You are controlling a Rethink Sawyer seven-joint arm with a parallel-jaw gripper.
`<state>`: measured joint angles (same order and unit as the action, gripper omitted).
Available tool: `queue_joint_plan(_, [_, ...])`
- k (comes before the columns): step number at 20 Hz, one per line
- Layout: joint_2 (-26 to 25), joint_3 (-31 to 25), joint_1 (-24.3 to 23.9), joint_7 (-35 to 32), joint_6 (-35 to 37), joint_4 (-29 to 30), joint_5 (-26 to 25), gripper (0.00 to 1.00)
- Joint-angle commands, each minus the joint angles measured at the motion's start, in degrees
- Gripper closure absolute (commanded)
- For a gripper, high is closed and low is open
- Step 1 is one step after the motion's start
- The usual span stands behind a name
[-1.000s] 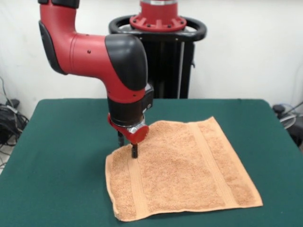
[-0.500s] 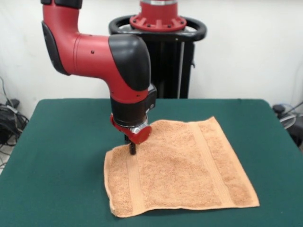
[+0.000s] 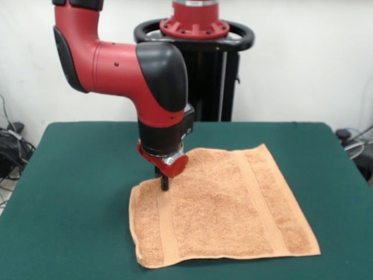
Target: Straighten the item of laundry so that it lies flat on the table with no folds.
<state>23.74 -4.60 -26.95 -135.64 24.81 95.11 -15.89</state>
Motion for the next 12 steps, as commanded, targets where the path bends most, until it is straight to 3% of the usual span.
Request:
queue_joint_plan(1, [-1.97, -3.56, 3.80, -3.31, 7.16, 5.77, 3.07, 1.00])
queue_joint_plan(12, [0.17, -1.91, 8.33, -4.73, 20.67, 0.15, 8.02, 1.00])
